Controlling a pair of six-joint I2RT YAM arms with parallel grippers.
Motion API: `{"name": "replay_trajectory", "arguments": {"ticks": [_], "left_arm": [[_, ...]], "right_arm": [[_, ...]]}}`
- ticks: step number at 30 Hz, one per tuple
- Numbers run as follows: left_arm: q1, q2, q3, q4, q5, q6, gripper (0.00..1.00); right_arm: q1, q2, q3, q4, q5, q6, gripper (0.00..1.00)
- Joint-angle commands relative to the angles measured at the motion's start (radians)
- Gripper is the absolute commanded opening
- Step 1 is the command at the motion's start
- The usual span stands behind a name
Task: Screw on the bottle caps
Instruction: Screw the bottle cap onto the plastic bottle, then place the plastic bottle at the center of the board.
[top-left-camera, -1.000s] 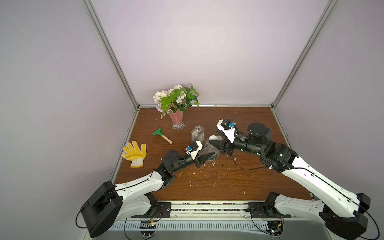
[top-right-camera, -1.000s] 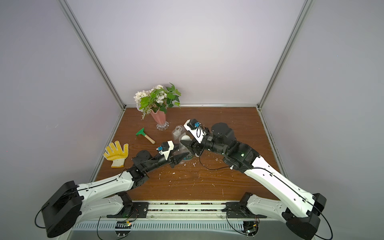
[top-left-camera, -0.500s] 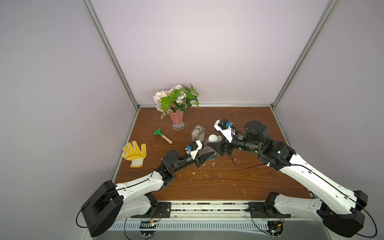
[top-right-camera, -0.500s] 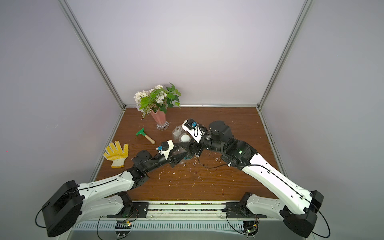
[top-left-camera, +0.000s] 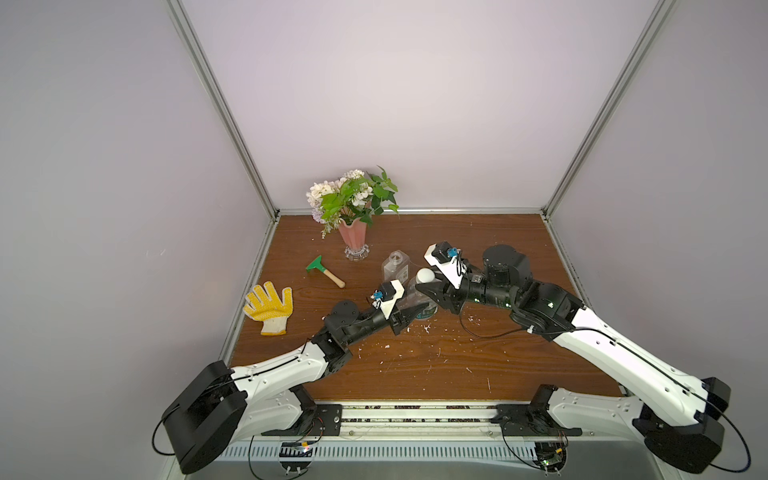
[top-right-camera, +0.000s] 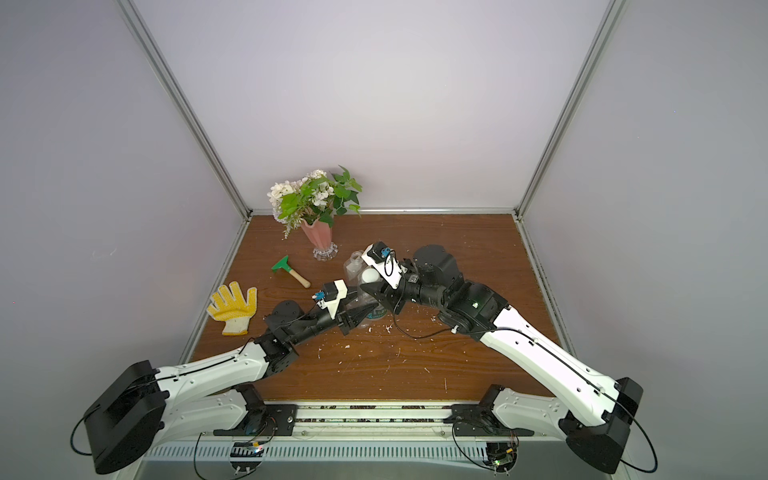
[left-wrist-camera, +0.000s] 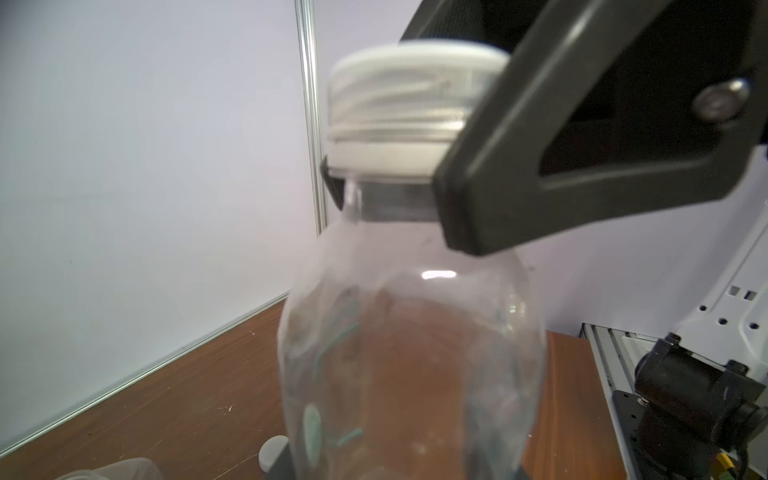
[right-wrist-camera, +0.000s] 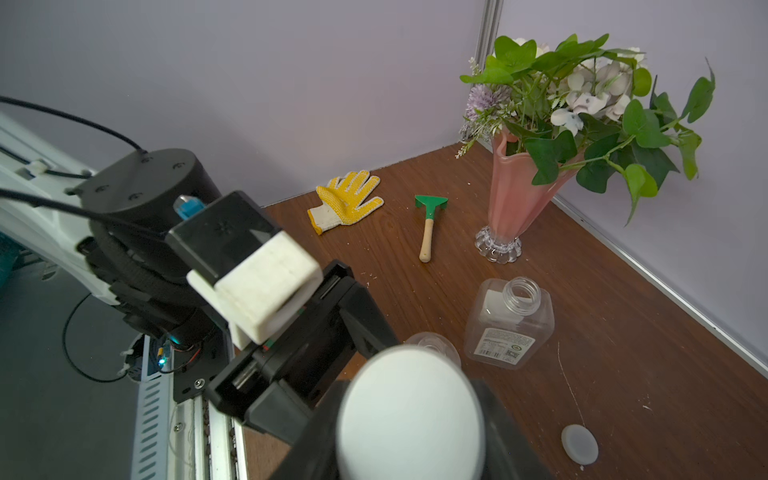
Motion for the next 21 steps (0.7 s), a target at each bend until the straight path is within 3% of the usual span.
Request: {"name": "replay_trajectory", "arguments": {"ticks": [1,6,12,21], "left_arm": [[0.005,0.003,0.004,0.041,-0.002,0.001,0.45],[0.004,-0.012,-0.012,0.04,-0.014,0.005,0.69],[0.004,-0.091,-0.013,-0.067,-0.03,0.033,0.8],[0.005,-0.252,-0.026,-0.229,-0.112,0.067,0.89]], "right_arm": [[-0.004,-0.012,0.021,0.012,-0.006,0.015,0.25],[-0.033,-0.02,0.04,-0.002,0.005,-0.003,0.17],[-0.142,-0.027,0.065,-0.004,0.007,-0.055,0.16],[-0.423,0.028,0.035,0.14,-0.041,-0.055,0.14]]}}
